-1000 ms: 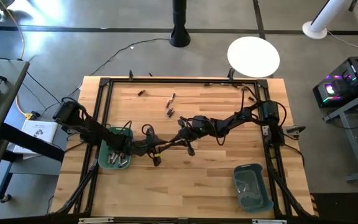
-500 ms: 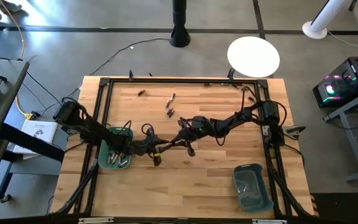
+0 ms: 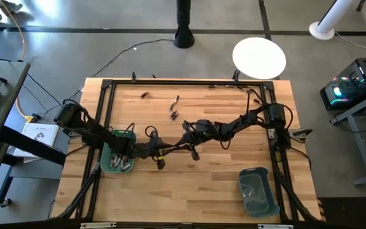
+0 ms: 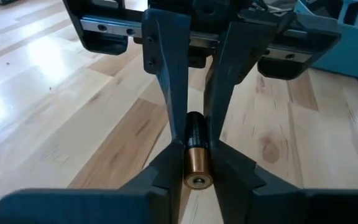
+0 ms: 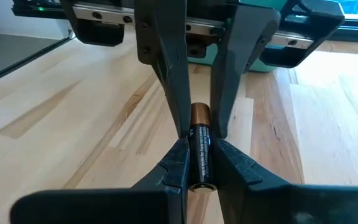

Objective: Sort batteries
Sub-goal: Put the black battery into the green bin

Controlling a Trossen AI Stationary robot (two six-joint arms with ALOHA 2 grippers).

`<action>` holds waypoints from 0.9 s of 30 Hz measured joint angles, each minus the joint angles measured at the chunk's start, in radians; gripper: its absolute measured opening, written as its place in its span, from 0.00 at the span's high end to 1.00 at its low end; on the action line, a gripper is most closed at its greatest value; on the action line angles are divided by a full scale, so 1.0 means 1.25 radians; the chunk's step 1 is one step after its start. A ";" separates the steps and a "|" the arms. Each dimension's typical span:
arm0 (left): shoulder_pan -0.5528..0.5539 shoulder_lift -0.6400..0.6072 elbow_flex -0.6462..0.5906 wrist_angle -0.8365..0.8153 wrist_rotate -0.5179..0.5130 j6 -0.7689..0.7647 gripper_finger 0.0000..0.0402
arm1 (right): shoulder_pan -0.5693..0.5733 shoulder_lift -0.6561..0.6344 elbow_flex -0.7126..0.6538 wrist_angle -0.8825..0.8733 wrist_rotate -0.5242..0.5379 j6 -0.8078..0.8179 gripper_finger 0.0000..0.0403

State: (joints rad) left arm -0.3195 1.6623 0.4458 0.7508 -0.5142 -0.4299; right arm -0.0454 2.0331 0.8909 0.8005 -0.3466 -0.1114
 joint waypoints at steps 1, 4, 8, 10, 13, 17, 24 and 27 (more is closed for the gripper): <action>0.000 0.000 0.000 -0.001 -0.001 -0.003 0.85 | 0.000 0.000 0.000 0.000 0.000 0.000 0.90; 0.000 0.000 0.000 -0.006 0.000 -0.004 0.87 | 0.000 0.001 0.000 0.000 0.001 0.001 0.90; 0.000 -0.001 0.000 -0.012 0.001 -0.012 0.85 | 0.000 0.001 0.000 0.001 0.005 0.002 0.90; 0.000 0.000 0.000 -0.013 0.000 -0.018 0.82 | 0.000 0.001 0.000 0.001 0.005 0.002 0.90; 0.000 0.000 -0.001 -0.024 0.006 -0.025 0.75 | 0.000 0.001 0.000 0.010 0.005 0.002 0.90; 0.000 0.000 -0.001 -0.027 0.007 -0.025 0.70 | 0.000 0.001 0.000 0.006 0.024 0.005 0.90; 0.000 0.000 -0.001 -0.024 0.004 -0.025 0.69 | 0.000 0.001 0.000 0.005 0.027 0.005 0.90; 0.000 0.000 -0.001 -0.024 0.002 -0.025 0.69 | 0.000 0.001 0.000 0.004 0.027 0.005 0.90</action>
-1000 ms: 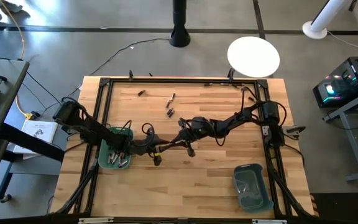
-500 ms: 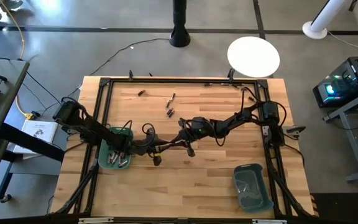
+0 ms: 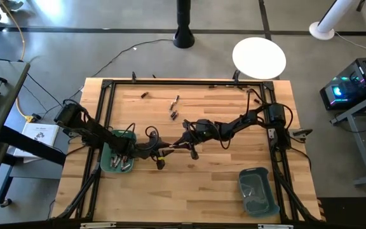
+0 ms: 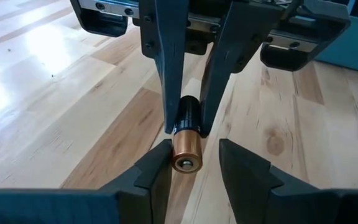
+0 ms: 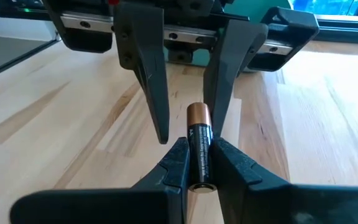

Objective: Sort batteries
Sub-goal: Put the black battery into the green bin

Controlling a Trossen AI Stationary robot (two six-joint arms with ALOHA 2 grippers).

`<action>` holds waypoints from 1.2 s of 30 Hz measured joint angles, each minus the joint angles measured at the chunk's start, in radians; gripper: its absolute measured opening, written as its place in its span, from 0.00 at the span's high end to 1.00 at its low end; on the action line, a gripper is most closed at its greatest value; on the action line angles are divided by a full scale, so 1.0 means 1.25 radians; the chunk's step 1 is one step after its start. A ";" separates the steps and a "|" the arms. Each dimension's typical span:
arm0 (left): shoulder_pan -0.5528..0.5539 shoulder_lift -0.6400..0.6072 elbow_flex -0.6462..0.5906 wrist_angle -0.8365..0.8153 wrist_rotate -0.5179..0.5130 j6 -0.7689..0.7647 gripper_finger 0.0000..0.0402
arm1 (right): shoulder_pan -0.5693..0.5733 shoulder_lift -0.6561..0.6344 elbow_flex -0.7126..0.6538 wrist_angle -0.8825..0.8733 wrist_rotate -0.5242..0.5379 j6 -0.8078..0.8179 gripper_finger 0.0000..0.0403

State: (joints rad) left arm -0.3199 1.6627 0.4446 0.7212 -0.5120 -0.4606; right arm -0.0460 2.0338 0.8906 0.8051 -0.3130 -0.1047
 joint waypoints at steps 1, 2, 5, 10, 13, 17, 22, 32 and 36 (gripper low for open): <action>0.000 0.000 0.000 0.000 -0.001 0.000 0.70 | 0.000 0.000 0.000 0.000 0.000 0.000 0.90; 0.000 0.000 0.000 0.000 -0.002 0.000 0.71 | 0.000 0.000 0.000 0.000 0.000 0.000 0.90; 0.000 0.000 0.000 0.000 0.001 0.000 0.78 | 0.000 0.000 0.000 0.000 -0.001 0.000 0.90; 0.000 0.000 -0.001 0.000 0.004 0.003 0.90 | 0.000 0.000 0.000 -0.002 -0.004 0.000 0.90; 0.000 0.000 -0.001 0.000 0.005 0.014 0.90 | 0.000 0.000 0.000 -0.010 -0.003 0.000 0.90; 0.000 0.000 0.000 0.000 0.008 0.016 0.90 | -0.002 -0.001 0.001 -0.027 0.000 0.008 0.86; -0.015 -0.030 0.000 -0.049 -0.002 0.014 0.90 | -0.023 -0.001 0.000 -0.046 0.004 0.075 0.65; -0.095 -0.312 0.004 -0.434 -0.042 -0.062 0.90 | -0.077 0.000 -0.001 -0.059 0.087 0.123 0.41; -0.148 -0.426 0.084 -0.767 -0.050 -0.173 0.90 | -0.086 0.000 -0.001 -0.056 0.086 0.121 0.41</action>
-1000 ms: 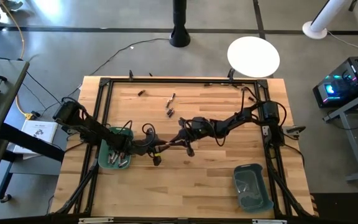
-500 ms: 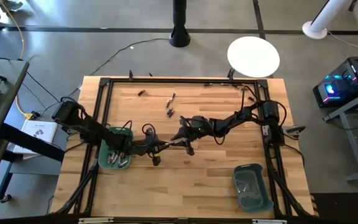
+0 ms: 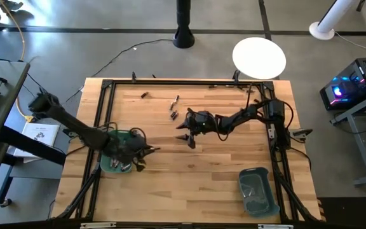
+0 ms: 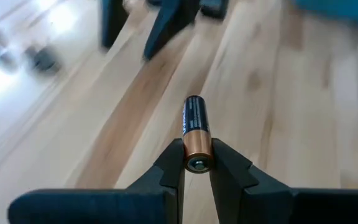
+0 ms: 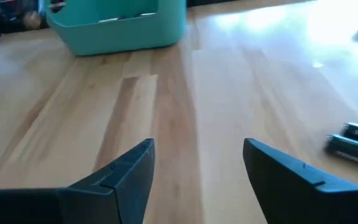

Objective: Sort batteries
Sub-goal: Put the black battery into the green bin

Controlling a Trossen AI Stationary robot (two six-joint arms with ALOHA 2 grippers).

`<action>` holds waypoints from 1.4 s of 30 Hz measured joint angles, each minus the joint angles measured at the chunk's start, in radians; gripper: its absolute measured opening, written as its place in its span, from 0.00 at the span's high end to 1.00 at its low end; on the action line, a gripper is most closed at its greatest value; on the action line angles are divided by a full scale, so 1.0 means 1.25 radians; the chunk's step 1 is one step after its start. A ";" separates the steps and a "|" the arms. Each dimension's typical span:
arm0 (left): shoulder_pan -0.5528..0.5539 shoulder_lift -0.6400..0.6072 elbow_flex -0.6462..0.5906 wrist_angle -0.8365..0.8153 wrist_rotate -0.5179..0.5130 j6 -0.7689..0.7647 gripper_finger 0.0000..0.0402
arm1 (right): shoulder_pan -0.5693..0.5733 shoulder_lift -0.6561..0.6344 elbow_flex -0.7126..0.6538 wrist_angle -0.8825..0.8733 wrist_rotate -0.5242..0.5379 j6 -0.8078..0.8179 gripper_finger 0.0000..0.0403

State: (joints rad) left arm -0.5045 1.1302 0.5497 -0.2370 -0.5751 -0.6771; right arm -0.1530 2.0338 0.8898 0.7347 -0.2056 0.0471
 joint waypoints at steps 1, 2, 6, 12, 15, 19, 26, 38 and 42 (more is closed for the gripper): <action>-0.014 -0.017 0.033 -0.102 0.001 -0.038 0.90 | -0.002 0.000 0.000 0.000 0.000 -0.001 0.41; -0.028 -0.029 0.070 -0.204 0.005 -0.079 0.90 | -0.004 0.000 0.000 0.000 0.001 -0.001 0.41; -0.084 -0.043 0.234 -0.584 0.045 -0.253 0.90 | -0.006 0.000 0.000 0.001 -0.003 -0.002 0.40; -0.155 -0.033 0.313 -0.900 0.176 -0.555 0.90 | -0.009 0.000 0.000 0.004 -0.003 -0.003 0.40; -0.177 -0.033 0.262 -0.910 0.210 -0.653 0.90 | -0.009 0.000 0.000 0.004 -0.003 -0.005 0.40; -0.180 -0.032 0.158 -0.851 0.200 -0.746 0.90 | -0.009 0.000 0.000 0.004 -0.004 -0.005 0.40; -0.134 0.007 0.146 -0.811 0.167 -0.777 0.86 | -0.007 0.000 0.000 -0.004 -0.010 -0.002 0.40; -0.063 0.012 0.146 -0.735 0.212 -0.776 0.81 | -0.004 0.000 0.000 -0.017 -0.011 0.025 0.40; -0.051 0.012 0.146 -0.736 0.227 -0.778 0.74 | 0.003 0.000 0.000 -0.017 -0.011 0.025 0.40</action>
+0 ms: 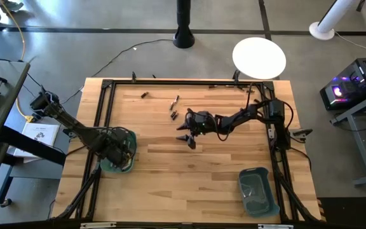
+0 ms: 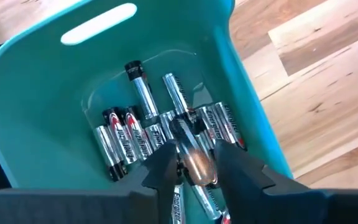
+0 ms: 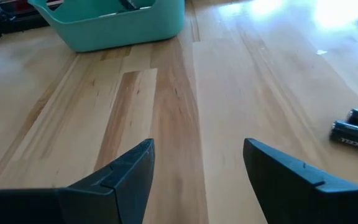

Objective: Sort batteries
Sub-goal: Put the black battery into the green bin, then put the black battery into the blue bin

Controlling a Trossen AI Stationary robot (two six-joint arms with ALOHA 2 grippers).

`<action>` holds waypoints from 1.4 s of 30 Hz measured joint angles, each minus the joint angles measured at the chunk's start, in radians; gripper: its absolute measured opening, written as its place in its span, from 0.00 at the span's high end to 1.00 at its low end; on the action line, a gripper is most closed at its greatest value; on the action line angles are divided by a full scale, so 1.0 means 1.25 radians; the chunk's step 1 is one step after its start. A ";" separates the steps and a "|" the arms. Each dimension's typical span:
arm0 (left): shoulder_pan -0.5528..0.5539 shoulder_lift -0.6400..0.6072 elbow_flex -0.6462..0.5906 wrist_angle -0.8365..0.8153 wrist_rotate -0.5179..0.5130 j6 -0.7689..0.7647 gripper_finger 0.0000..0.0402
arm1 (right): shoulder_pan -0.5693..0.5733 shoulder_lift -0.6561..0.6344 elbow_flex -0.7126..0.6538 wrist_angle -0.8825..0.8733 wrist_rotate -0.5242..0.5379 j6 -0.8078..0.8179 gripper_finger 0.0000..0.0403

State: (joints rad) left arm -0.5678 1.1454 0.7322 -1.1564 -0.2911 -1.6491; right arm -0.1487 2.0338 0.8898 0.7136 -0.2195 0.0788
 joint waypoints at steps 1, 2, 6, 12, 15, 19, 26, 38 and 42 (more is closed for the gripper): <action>0.002 0.000 0.000 0.000 0.000 -0.002 0.72 | 0.002 0.000 0.000 0.000 0.000 0.000 0.40; 0.005 0.000 0.000 0.000 0.001 -0.006 0.69 | 0.005 0.000 0.000 0.001 0.000 0.000 0.40; 0.017 0.000 0.000 -0.005 -0.010 -0.024 0.61 | 0.014 0.000 0.000 0.000 0.000 -0.010 0.40; 0.026 0.000 0.044 0.007 -0.110 0.023 0.57 | 0.016 0.000 0.000 -0.017 0.007 -0.030 0.40; 0.026 0.000 0.067 0.092 -0.284 0.121 0.58 | 0.014 0.000 0.000 -0.042 0.041 -0.055 0.40; 0.035 0.009 0.066 0.298 -0.527 0.324 0.60 | 0.014 0.000 0.000 -0.078 0.126 -0.077 0.40; 0.163 0.088 0.024 0.550 -0.526 0.568 0.61 | 0.008 -0.034 0.000 -0.170 0.174 -0.152 0.40; 0.256 0.195 0.024 0.568 -0.463 0.596 0.61 | -0.134 0.046 0.182 -0.244 -0.099 -0.315 0.40; 0.249 0.200 0.024 0.567 -0.434 0.596 0.61 | -0.133 0.113 0.300 -0.346 -0.043 -0.382 0.40</action>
State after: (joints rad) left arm -0.2572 1.3951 0.7624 -0.4472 -0.8333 -0.9043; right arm -0.3153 2.1750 1.2647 0.2811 -0.2729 -0.3986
